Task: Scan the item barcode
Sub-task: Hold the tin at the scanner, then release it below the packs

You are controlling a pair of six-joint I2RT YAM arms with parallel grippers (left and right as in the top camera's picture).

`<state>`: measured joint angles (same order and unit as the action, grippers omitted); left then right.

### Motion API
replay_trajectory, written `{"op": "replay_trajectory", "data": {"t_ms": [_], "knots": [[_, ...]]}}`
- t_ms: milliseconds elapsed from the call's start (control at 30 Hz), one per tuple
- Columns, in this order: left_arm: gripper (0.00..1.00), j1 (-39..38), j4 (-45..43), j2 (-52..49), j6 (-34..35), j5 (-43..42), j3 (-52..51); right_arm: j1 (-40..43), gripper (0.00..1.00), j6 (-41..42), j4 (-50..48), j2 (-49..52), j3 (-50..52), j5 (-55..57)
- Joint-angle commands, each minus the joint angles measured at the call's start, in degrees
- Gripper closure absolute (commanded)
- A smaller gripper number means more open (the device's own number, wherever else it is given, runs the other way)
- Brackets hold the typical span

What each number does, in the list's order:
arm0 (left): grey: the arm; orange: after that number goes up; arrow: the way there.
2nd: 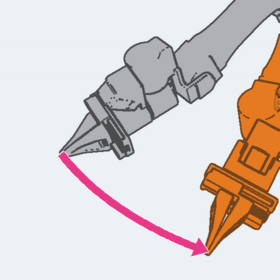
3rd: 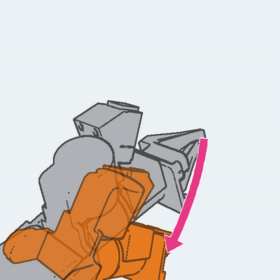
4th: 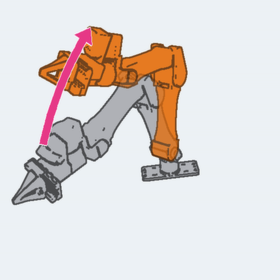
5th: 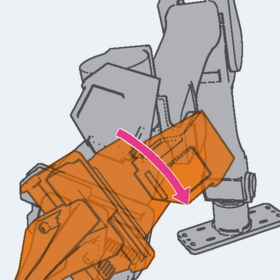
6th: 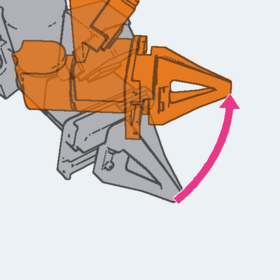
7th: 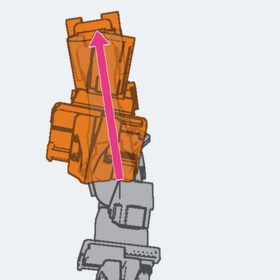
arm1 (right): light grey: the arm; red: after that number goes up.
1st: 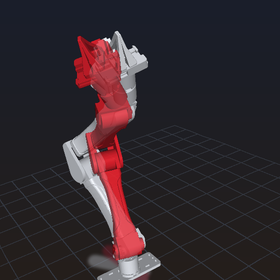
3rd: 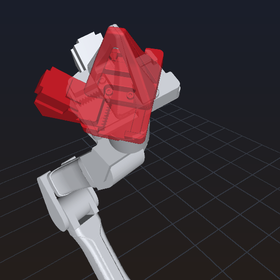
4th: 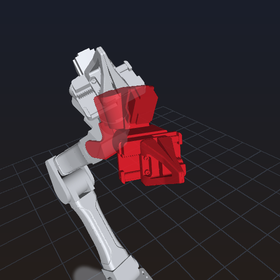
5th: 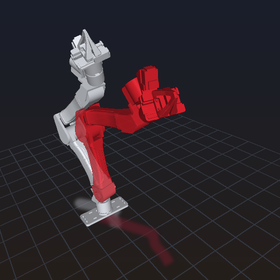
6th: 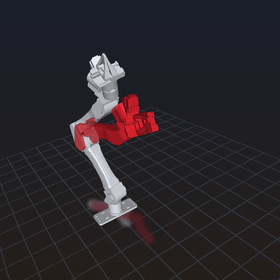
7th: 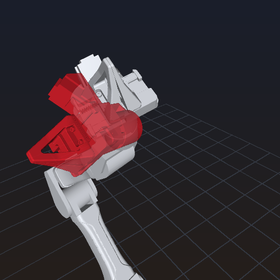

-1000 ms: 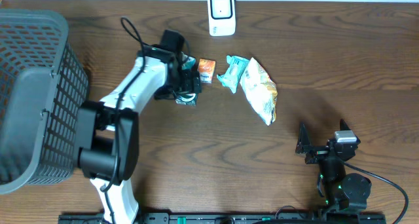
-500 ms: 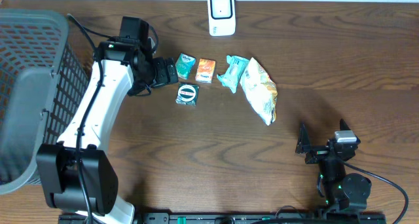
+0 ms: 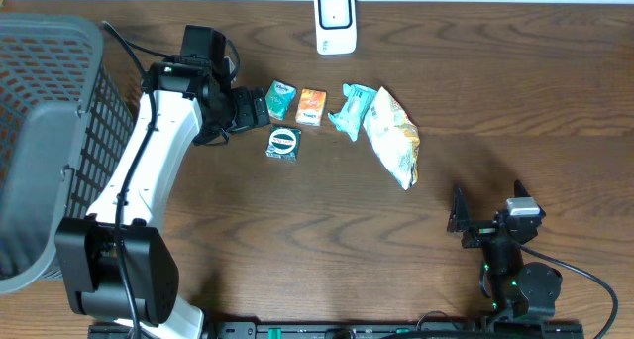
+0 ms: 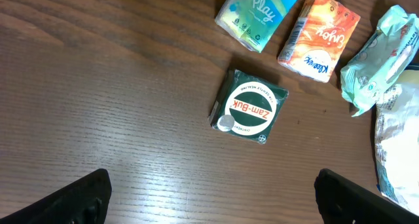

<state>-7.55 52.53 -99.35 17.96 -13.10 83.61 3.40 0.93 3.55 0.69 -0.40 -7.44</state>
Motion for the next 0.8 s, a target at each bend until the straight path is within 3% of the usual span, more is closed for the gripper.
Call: {"op": "replay_trajectory", "data": {"t_ms": [0, 767], "knots": [[0.02, 0.2, 0.3, -0.2, -0.5, 0.7, 0.7, -0.4, 0.01, -0.4, 0.2, -0.3, 0.1, 0.3], [0.02, 0.2, 0.3, -0.2, -0.6, 0.7, 0.7, -0.4, 0.01, -3.8, 0.5, -0.3, 0.1, 3.4]]}}
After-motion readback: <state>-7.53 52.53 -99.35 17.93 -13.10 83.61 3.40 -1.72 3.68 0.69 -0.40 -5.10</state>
